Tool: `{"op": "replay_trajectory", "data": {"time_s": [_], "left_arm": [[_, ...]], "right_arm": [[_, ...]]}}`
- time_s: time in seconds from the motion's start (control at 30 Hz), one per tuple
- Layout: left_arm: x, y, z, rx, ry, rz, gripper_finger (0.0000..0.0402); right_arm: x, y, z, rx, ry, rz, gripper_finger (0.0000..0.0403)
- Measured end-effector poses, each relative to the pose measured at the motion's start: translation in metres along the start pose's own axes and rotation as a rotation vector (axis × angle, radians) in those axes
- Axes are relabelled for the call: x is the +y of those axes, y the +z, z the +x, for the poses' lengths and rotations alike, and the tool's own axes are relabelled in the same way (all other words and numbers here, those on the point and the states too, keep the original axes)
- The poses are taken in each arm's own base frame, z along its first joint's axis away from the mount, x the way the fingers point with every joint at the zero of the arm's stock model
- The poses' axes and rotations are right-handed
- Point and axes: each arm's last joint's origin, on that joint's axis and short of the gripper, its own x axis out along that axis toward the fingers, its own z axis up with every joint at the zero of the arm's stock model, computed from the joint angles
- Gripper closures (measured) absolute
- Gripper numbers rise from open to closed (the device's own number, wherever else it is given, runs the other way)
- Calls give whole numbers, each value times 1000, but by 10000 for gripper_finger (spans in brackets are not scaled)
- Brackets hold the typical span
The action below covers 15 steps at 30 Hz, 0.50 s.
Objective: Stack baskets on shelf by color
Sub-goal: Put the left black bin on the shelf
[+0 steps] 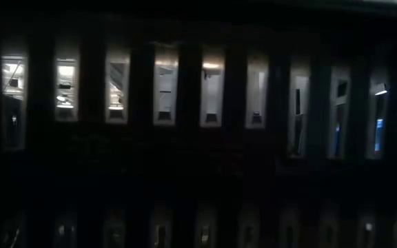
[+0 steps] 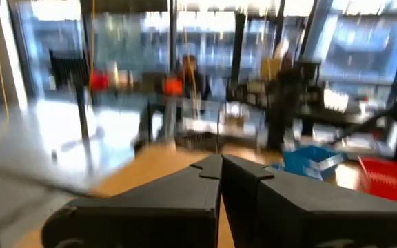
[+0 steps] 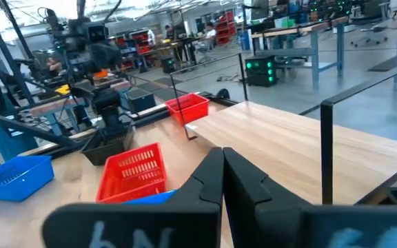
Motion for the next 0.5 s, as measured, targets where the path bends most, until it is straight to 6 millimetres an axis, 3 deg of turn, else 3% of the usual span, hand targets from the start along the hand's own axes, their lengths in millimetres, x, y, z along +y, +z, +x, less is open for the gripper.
{"op": "replay_trajectory", "data": {"time_s": [0.13, 0.3, 0.5], "left_arm": [[-3, 27, 8, 228, 18, -60, 401], [-10, 57, 38, 447, 27, -176, 401], [-20, 63, 73, 760, 132, -371, 401]], "right_arm": [[0, 0, 0, 0, 0, -1, 397], [1, 3, 0, -10, 3, 29, 397], [3, 19, -1, -59, 9, -22, 397]]}}
